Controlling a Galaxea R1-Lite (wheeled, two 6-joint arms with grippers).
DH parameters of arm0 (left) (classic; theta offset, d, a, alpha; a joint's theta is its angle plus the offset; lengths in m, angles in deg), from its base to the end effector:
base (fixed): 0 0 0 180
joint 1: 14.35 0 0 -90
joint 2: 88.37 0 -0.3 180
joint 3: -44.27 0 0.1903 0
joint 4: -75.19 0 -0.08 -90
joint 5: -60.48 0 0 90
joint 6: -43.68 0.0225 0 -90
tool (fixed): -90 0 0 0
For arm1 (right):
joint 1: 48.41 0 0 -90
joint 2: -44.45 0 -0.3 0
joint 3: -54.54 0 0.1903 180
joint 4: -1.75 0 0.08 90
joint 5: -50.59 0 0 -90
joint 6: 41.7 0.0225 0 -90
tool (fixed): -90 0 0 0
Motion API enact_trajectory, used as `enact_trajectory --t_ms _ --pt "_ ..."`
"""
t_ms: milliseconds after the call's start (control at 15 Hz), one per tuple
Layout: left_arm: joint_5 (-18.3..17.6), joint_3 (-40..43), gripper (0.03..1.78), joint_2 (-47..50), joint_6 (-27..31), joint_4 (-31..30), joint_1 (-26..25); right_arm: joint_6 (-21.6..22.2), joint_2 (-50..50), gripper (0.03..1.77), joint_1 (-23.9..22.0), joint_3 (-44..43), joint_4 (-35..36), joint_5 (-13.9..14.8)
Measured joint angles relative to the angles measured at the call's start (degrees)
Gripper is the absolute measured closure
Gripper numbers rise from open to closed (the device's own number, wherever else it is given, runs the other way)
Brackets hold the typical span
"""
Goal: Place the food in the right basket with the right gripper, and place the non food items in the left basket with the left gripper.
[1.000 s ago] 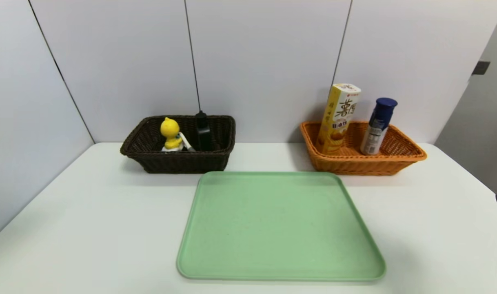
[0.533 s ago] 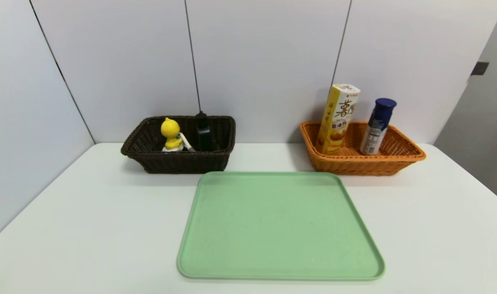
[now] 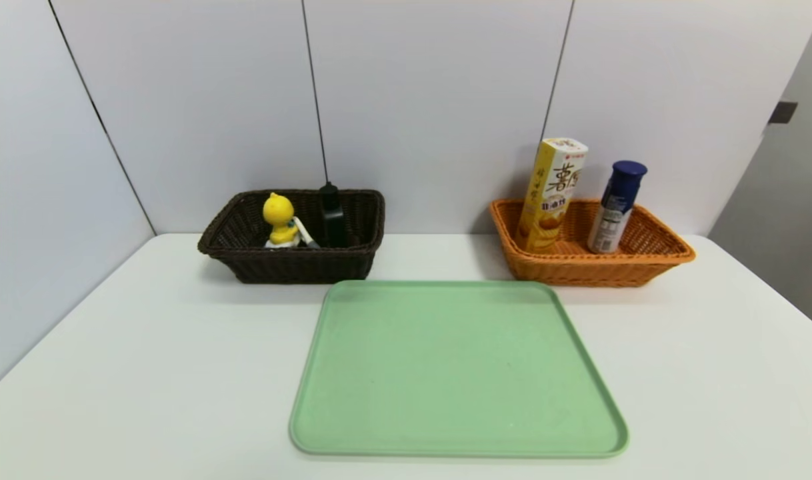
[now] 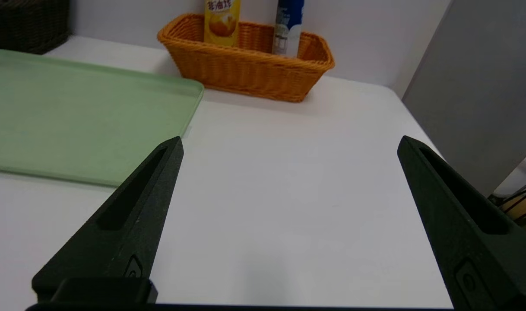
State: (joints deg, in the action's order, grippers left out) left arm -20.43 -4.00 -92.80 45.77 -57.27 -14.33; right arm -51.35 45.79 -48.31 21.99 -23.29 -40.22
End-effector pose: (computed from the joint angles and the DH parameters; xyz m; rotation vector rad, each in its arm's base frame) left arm -0.0598 0.0036 0.1484 0.0415 0.0673 0.1571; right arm -0.0353 0.0003 0.1166 -0.1689 -0.1088 0.0068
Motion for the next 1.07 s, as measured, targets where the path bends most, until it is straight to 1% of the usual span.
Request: enact_trajectory --t_ms 133,200,267,333,400,467,600,733,933,1067 --pt "-1.74 7.55 0.12 2.63 2.97 -8.25 -0.02 -1.49 -0.90 0.09 -0.02 6.44 11.01 0.52" --pt "-2.23 11.43 0.12 3.33 3.50 -12.87 -0.02 -1.68 -1.16 0.09 -0.02 7.70 13.85 1.19" --pt "-2.93 15.96 0.12 3.85 3.80 -17.83 -0.02 -1.32 -1.34 0.09 -0.02 8.52 13.30 1.48" --pt "-4.17 19.85 0.12 4.18 3.80 -22.44 -0.02 0.06 -1.41 0.09 -0.02 8.80 10.37 0.55" --pt "-6.12 22.35 0.12 4.35 3.36 -26.26 -0.02 1.99 -1.44 0.09 -0.02 9.00 5.74 -0.63" --pt "-8.00 23.67 0.12 4.45 2.21 -27.06 -0.02 4.44 -1.44 0.09 -0.02 8.97 2.05 -1.05" --pt "-9.56 24.33 0.12 4.56 -1.21 -23.60 -0.02 6.49 -1.45 0.09 -0.02 8.87 0.82 -0.85" --pt "-8.96 24.55 0.12 4.58 -2.41 -23.76 -0.02 8.13 -1.45 0.09 -0.05 9.00 1.74 -0.63" --pt "-8.28 24.83 0.12 4.61 -4.01 -24.58 -0.02 8.91 -1.45 0.09 -0.02 9.13 1.94 0.66" --pt "-8.24 24.88 0.12 4.58 -4.08 -24.64 -0.02 8.94 -1.45 0.09 -0.02 9.16 2.00 0.77"
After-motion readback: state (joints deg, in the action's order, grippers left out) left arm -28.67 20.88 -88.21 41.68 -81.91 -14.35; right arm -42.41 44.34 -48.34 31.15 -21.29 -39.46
